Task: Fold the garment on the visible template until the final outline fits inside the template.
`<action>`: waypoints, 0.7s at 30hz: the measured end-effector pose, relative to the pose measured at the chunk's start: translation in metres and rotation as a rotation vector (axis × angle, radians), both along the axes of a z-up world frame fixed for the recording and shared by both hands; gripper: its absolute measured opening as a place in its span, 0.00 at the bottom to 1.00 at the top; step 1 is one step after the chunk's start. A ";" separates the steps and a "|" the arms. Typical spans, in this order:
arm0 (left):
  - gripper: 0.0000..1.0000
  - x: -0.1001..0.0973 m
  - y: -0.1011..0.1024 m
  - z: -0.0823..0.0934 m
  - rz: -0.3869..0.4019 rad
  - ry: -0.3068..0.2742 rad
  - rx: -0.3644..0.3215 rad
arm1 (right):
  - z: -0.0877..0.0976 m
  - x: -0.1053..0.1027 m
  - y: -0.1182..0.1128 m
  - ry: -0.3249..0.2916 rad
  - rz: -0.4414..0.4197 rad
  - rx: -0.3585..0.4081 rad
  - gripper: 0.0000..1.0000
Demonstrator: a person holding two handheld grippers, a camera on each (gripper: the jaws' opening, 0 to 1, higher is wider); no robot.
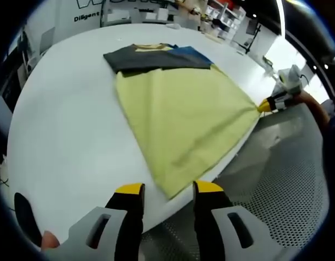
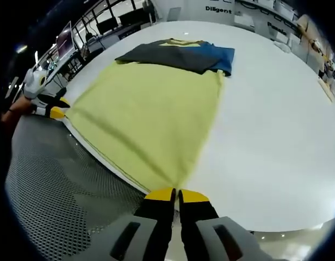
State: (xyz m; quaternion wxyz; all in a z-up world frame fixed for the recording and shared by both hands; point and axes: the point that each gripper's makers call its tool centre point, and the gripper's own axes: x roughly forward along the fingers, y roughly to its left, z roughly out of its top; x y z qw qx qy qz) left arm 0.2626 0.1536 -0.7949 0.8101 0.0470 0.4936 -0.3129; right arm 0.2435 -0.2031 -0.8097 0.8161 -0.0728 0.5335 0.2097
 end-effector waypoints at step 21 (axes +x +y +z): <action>0.14 -0.007 -0.004 -0.005 0.018 0.108 -0.008 | 0.000 0.001 0.000 -0.012 0.019 -0.018 0.00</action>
